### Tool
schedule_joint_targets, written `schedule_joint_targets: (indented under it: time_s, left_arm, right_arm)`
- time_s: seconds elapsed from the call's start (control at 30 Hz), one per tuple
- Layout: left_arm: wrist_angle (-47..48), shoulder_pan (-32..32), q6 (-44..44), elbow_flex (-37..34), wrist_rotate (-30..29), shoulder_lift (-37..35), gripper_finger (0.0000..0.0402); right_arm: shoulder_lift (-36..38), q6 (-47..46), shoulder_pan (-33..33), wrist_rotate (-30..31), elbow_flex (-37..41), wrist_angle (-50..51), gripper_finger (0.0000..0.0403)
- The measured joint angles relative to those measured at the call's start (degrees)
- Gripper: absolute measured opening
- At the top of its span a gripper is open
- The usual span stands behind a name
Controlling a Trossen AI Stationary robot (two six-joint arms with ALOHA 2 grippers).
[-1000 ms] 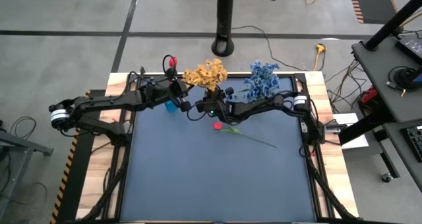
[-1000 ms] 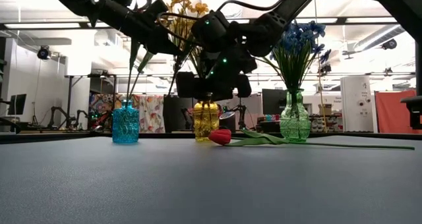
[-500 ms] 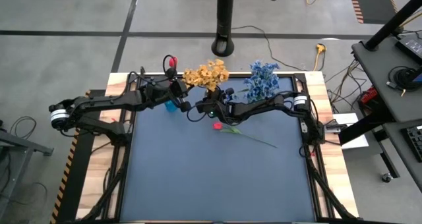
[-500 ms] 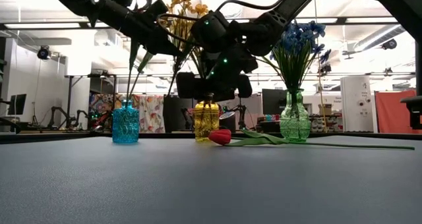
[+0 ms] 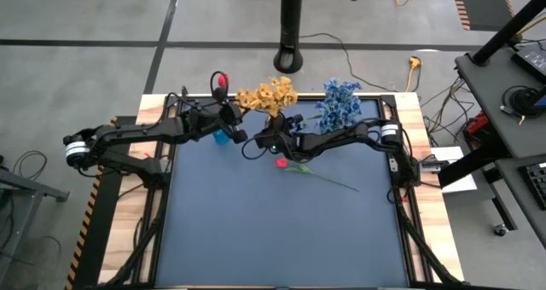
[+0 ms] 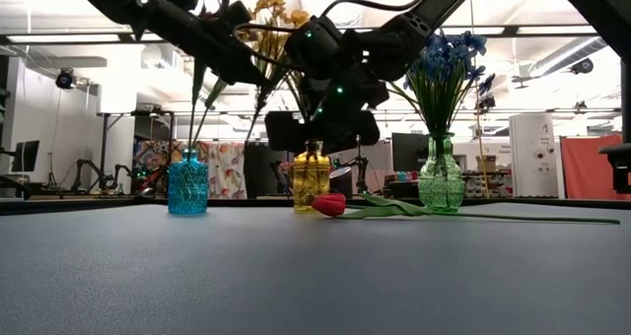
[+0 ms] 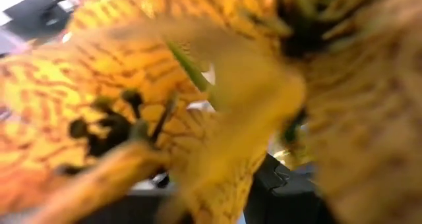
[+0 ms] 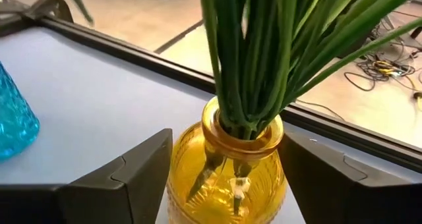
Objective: Sort flowers into vase by color
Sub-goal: Put the yellow flowers into the yellow vase
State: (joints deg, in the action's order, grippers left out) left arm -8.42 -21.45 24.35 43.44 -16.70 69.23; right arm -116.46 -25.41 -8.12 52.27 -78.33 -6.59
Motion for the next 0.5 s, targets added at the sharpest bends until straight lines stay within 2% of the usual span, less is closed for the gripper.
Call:
schedule_joint_targets:
  time_s: [0.13,0.5]
  left_arm:
    - [0.49,-0.04,0.55,0.0,-4.74,0.0,0.0002]
    - [1.54,0.55,-0.4,0.0,-4.69,-0.77,0.0002]
  right_arm:
    - [0.94,0.06,0.26,0.03,0.07,2.25,0.0275]
    - [1.37,2.43,1.31,0.21,0.07,2.37,0.0283]
